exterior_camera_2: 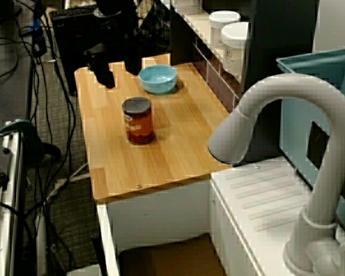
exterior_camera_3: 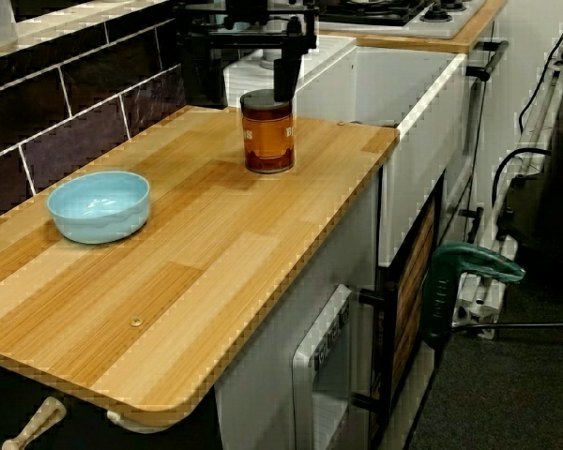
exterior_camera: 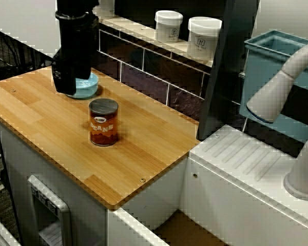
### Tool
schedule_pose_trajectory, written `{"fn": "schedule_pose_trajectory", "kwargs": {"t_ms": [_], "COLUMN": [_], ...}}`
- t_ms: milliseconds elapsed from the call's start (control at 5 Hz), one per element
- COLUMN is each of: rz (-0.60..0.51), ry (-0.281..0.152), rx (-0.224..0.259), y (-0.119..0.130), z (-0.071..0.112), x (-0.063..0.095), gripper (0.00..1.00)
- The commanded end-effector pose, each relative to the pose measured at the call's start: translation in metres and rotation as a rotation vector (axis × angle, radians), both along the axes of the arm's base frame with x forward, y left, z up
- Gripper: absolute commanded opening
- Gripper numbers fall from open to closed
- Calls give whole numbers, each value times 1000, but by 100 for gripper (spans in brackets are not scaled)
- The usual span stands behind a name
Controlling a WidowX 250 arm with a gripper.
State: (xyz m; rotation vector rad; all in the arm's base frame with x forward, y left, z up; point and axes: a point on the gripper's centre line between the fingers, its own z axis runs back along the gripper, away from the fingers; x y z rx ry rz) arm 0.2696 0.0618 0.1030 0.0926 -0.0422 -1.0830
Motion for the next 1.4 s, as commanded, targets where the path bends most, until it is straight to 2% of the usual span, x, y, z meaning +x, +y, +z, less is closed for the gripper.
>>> {"fn": "schedule_pose_trajectory", "kwargs": {"t_ms": [0,400,600,1200], "rz": [-54,-97,-94,-20], "ry": [-24,-3,1,39], "rx": [34,44,69,46], "y": [14,5,-4,-38], "z": [5,-8,-16,-25], "x": [29,25,24,28], "gripper": [100,100,100,100]}}
